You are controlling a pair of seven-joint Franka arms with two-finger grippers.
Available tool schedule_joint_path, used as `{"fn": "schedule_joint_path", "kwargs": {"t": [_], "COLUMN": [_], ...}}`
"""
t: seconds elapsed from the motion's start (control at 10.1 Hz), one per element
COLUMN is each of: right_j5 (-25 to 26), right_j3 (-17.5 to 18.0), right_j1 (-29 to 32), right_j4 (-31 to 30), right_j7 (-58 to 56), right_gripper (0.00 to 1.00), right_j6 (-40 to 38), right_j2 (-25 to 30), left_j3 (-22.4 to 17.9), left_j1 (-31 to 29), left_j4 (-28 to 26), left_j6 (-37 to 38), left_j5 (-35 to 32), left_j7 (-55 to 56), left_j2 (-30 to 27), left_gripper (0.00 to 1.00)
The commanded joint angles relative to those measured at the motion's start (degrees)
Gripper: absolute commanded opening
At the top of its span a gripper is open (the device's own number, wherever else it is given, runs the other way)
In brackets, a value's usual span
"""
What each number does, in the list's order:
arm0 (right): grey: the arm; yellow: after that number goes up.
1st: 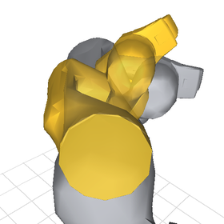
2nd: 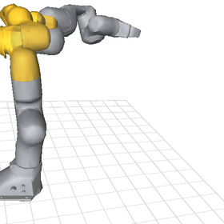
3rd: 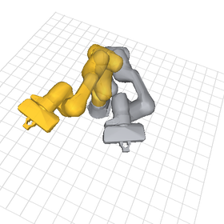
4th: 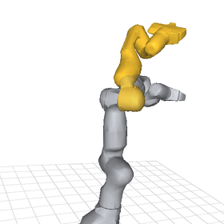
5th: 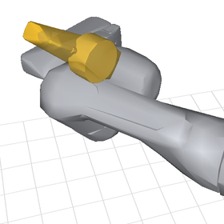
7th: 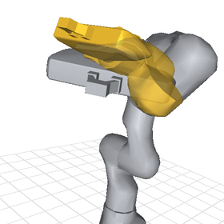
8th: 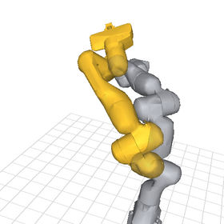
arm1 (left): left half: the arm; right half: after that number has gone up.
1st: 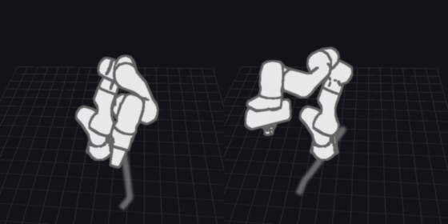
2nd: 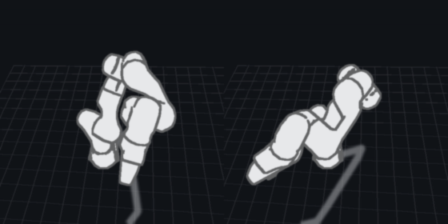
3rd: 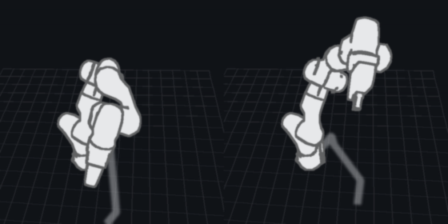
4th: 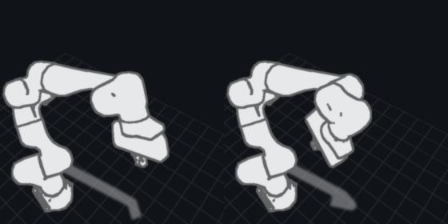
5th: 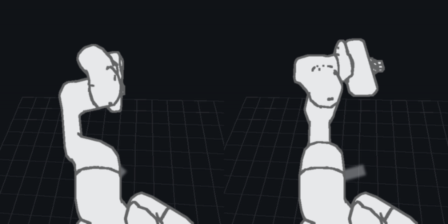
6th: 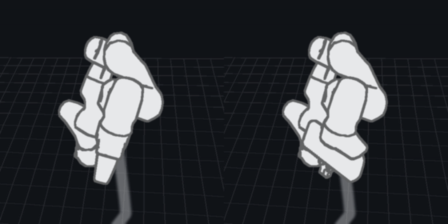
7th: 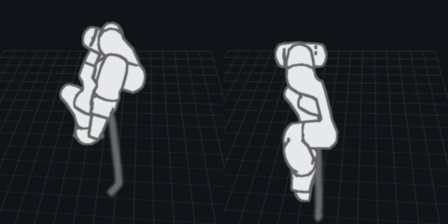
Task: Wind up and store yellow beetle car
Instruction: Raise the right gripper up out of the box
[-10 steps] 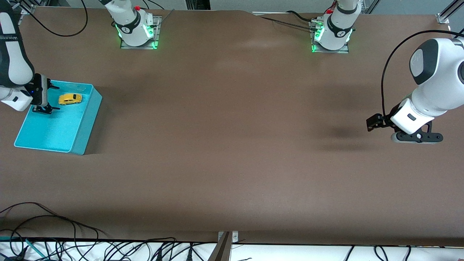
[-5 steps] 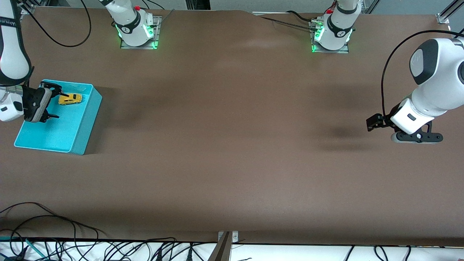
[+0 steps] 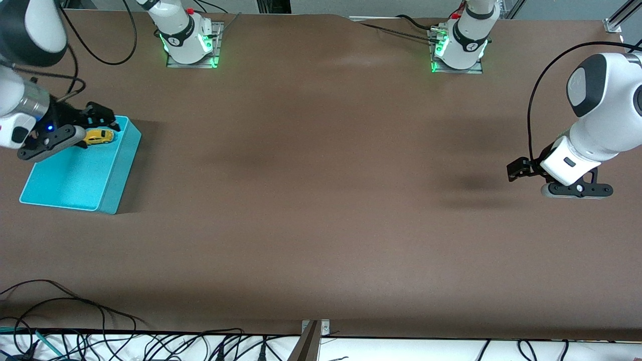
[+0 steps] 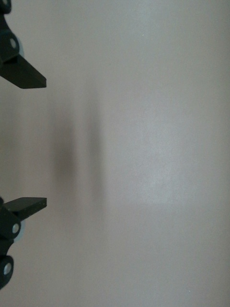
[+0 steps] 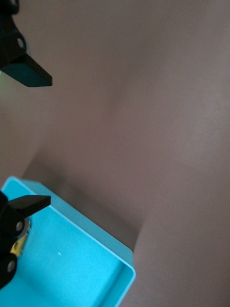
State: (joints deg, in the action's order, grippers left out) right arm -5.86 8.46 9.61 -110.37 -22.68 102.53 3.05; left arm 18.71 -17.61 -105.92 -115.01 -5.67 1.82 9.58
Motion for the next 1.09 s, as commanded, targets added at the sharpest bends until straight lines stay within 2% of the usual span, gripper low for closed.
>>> {"fn": "schedule_joint_path", "kwargs": {"t": [0.0,0.1,0.2,0.79,0.99], "right_j5": [-0.47,-0.29,-0.12,0.59,6.96], "right_j3": [1.91,2.0,1.92,0.69,0.68], "right_j1": [-1.69,-3.96,-4.25,-4.16,-4.16], "right_j4": [-5.35,-7.29,-7.14,-7.31,-7.22], "right_j7": [17.59,23.07,23.82,24.7,24.44], "right_gripper": [1.0,1.0,1.0,1.0,1.0], "right_j6": [-1.01,-1.01,-0.75,1.71,1.62], "right_j2": [8.43,11.6,12.15,11.89,11.89], "left_j3": [0.01,0.01,0.01,0.01,0.01], "left_j1": [-0.32,-0.32,-0.32,-0.32,-0.32], "left_j4": [0.28,0.28,0.28,0.28,0.19], "left_j6": [0.75,0.75,0.75,0.75,0.75], "left_j5": [1.45,1.45,1.45,1.45,1.45], "left_j7": [-1.82,-1.91,-1.83,-1.82,-1.82], "left_j2": [-0.35,-0.44,-0.35,-0.35,-0.35], "left_gripper": [1.0,1.0,1.0,1.0,1.0]}}
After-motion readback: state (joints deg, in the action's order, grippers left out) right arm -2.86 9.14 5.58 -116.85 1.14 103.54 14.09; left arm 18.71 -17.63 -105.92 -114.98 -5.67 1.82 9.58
